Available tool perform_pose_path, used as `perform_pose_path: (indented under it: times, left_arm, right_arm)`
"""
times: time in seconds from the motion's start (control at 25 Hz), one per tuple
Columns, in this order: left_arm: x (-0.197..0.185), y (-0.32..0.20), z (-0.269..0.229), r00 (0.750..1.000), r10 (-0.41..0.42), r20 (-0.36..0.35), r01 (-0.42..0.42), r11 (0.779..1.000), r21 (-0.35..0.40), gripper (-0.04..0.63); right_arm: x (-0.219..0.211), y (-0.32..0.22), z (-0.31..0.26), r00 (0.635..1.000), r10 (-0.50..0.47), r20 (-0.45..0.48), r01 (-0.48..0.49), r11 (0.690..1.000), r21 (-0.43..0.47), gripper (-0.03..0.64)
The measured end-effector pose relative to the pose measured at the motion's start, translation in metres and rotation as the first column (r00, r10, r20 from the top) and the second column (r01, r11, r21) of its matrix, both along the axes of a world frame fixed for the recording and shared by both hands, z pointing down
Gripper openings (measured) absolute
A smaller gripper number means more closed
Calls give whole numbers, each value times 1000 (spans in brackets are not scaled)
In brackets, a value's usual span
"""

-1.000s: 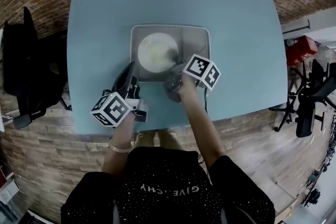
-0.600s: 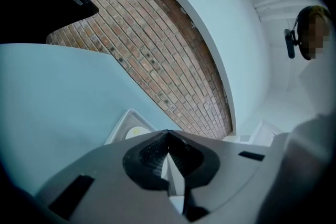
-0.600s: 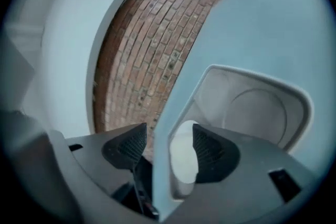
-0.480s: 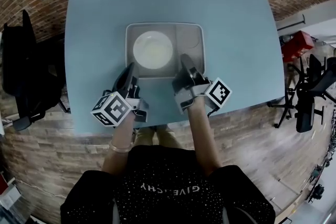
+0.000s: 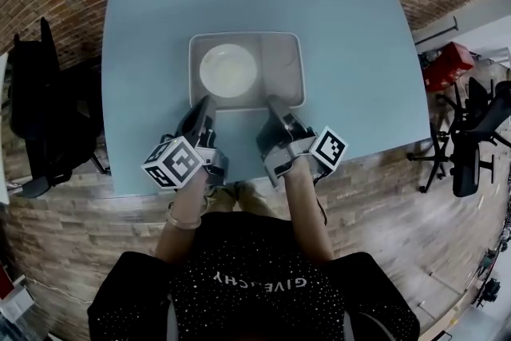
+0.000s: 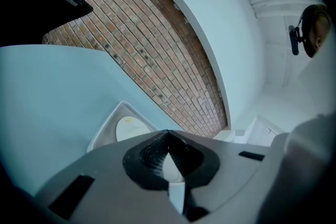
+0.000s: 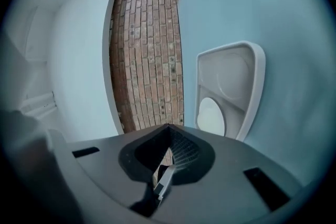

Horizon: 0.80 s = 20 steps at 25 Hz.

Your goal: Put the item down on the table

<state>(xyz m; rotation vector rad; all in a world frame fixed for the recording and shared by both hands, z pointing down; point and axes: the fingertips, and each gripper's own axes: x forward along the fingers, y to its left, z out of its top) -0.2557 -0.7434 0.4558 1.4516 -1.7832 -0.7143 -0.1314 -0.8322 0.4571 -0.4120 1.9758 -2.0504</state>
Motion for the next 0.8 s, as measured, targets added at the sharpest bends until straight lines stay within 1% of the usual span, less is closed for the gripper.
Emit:
perform_pose_path:
  times: [0.12,0.6,0.8]
  left_arm:
    - [3,4,-2,1000,2,4,-2,1000,-1,11]
    - [0,6,-7,999,-15,32,15,1000,-7,11]
    - [2,11,-4,998,-22,51,24,999,-32,11]
  right_arm:
    - [6,-1,1,1000,1,-31,-1,1000,16,12]
    - [7,-4,3,998,-22,-63,25,999,33,12]
    - [11,-5,7,996,-24,-88,27,999,37,12]
